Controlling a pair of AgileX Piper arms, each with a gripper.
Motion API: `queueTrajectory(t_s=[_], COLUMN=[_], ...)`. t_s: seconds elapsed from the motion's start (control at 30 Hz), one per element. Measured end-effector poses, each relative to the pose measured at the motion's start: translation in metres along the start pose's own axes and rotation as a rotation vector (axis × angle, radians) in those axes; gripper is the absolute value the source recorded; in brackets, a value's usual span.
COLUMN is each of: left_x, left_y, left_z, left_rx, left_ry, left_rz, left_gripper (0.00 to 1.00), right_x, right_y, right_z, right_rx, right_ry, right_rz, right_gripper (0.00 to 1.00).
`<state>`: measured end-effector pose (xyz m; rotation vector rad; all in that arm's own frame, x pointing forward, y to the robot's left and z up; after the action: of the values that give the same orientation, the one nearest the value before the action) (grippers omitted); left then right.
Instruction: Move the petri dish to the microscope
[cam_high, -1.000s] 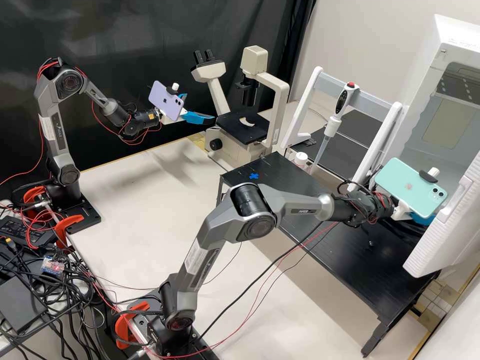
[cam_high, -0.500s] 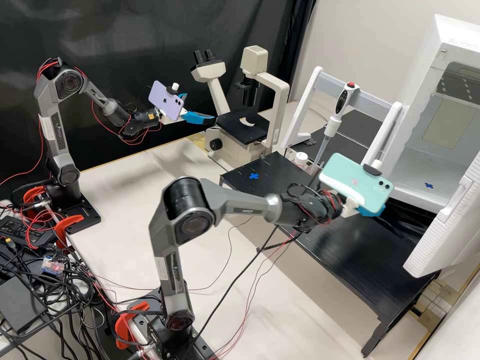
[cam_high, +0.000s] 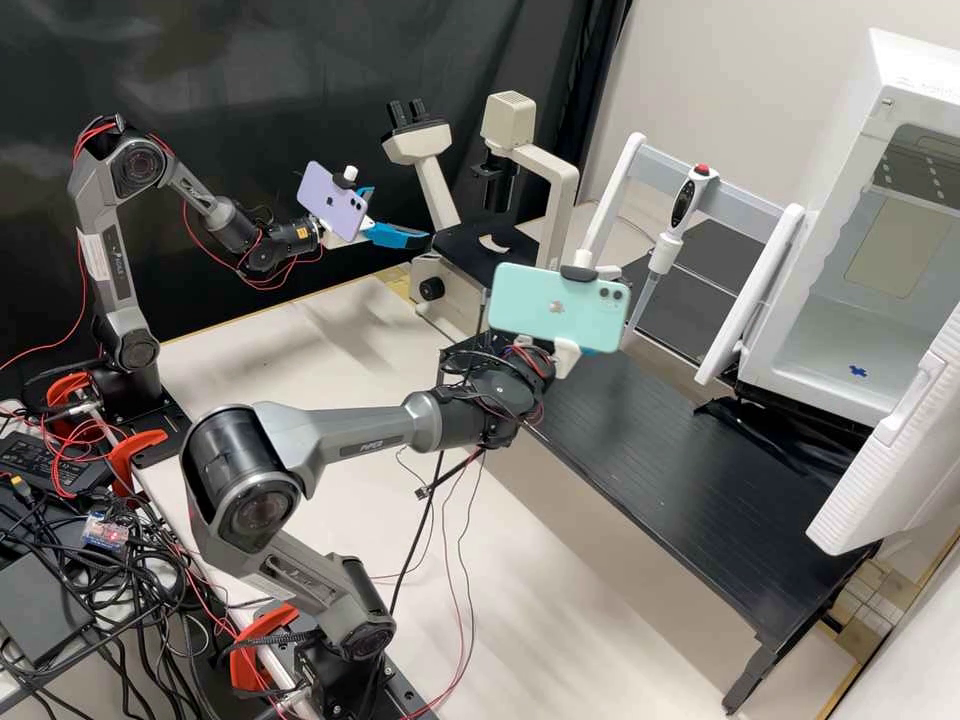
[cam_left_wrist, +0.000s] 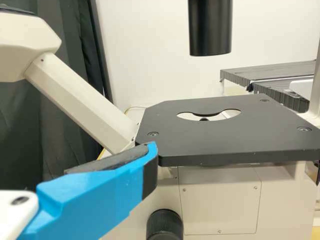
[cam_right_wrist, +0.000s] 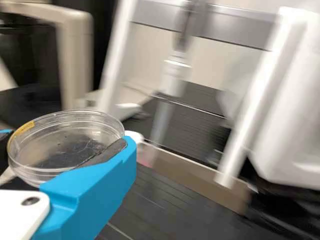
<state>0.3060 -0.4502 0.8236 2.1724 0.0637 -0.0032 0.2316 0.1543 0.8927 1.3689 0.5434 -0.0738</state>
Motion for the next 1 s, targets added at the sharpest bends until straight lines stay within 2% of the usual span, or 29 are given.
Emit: queueTrajectory(t_s=[0.13, 0.27, 1.0], left_x=[0.000, 0.000, 0.000], left_y=[0.000, 0.000, 0.000], left_z=[0.000, 0.000, 0.000], left_rx=[0.000, 0.000, 0.000], left_ry=[0.000, 0.000, 0.000], left_rz=[0.000, 0.000, 0.000], left_gripper=[1.00, 1.00, 1.00], right_x=[0.011, 0.023, 0.093], right_y=[-0.015, -0.023, -0.049], right_z=[-0.019, -0.032, -0.082], right_rx=[-0.018, -0.029, -0.081], right_ry=[0.064, 0.091, 0.112], right_rz=[-0.068, -0.105, -0.207], right_gripper=[0.00, 0.00, 0.00])
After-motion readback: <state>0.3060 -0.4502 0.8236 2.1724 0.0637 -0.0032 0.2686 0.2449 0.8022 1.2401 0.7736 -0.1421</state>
